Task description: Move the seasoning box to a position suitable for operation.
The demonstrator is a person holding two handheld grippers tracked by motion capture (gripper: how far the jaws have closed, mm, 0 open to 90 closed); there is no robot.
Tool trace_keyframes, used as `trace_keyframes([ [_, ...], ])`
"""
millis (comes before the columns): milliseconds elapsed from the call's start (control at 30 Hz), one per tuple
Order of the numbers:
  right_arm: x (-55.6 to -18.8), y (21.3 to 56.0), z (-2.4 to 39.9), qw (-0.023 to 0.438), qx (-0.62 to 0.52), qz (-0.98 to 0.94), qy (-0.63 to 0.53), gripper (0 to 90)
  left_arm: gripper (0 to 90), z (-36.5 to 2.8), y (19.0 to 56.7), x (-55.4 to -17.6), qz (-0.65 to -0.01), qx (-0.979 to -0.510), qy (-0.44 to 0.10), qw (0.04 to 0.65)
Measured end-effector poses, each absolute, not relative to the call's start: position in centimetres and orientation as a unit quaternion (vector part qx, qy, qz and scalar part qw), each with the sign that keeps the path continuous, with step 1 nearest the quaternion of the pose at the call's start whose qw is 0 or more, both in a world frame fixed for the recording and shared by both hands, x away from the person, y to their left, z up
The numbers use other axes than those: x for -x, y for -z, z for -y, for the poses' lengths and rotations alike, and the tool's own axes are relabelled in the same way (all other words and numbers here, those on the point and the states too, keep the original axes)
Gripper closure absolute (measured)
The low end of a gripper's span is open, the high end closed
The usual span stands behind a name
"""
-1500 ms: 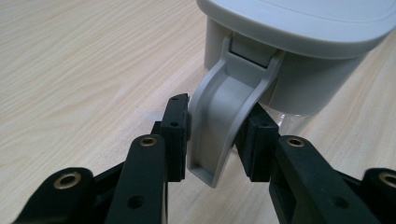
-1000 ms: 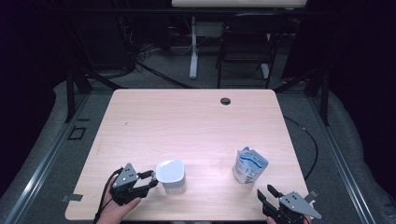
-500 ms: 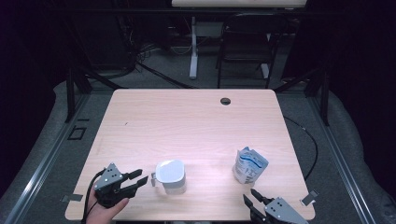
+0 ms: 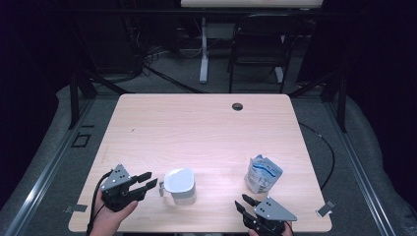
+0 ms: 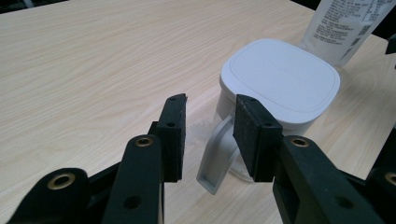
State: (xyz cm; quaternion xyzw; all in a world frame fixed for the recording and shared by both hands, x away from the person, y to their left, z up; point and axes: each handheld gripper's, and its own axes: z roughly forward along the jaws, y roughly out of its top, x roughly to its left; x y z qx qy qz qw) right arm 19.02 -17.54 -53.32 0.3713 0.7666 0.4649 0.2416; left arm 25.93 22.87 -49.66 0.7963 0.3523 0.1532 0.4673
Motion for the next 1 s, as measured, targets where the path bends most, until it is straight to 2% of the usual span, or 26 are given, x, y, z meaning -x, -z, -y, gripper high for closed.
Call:
trace_keyframes([
  [533, -21.8, 53.5, 15.2, 0.228, -0.357, -0.772, -0.474, 64.4, 61.7, -21.6, 48.5, -26.5, -0.342, -0.799, -0.158, 0.468],
  [1000, -22.9, 53.6, 14.2, 0.223, -0.352, -0.777, -0.472, 62.5, 63.4, -20.4, 48.0, -26.9, -0.330, -0.808, -0.157, 0.462],
])
